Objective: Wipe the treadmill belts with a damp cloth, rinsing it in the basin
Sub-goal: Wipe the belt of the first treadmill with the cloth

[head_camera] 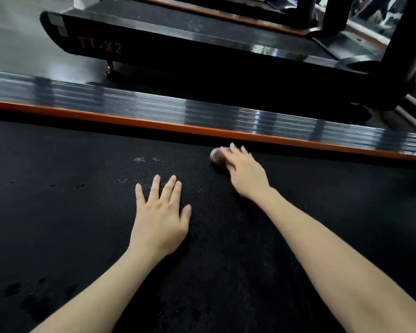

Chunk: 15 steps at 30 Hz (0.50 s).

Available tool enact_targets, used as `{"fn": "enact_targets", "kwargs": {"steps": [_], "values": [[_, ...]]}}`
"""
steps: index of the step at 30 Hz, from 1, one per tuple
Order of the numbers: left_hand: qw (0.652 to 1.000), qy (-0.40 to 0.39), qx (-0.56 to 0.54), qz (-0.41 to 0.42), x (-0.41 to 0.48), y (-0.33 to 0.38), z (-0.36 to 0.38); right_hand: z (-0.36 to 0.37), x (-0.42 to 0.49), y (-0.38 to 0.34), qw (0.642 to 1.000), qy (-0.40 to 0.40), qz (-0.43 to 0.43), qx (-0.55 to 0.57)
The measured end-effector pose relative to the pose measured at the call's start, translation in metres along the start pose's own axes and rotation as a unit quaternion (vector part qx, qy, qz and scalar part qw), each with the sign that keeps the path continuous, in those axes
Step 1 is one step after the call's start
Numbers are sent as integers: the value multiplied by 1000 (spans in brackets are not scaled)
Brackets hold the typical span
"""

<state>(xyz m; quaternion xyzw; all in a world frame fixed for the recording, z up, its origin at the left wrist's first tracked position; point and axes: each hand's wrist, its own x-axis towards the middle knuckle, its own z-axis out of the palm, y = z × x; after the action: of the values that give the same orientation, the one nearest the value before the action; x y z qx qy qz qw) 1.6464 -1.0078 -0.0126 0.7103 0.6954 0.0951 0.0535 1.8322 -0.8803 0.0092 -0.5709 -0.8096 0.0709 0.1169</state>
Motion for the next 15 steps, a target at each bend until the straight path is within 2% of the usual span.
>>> {"fn": "enact_targets", "kwargs": {"steps": [1,3,6,9,15], "values": [[1000,-2,4,-1,0,1,0,2,15,-2,999,13,35,6],[1000,-7,11,-4,0,1,0,9,28,-14,999,21,45,3],[1000,-18,8,-9,-2,2,-4,7,-1,-26,1000,-12,-25,-6],[999,-31,-3,-14,-1,2,-6,-1,-67,-34,996,-49,-71,9],[999,-31,-31,-14,-1,0,-10,-11,-250,-66,987,-29,-156,11]]}}
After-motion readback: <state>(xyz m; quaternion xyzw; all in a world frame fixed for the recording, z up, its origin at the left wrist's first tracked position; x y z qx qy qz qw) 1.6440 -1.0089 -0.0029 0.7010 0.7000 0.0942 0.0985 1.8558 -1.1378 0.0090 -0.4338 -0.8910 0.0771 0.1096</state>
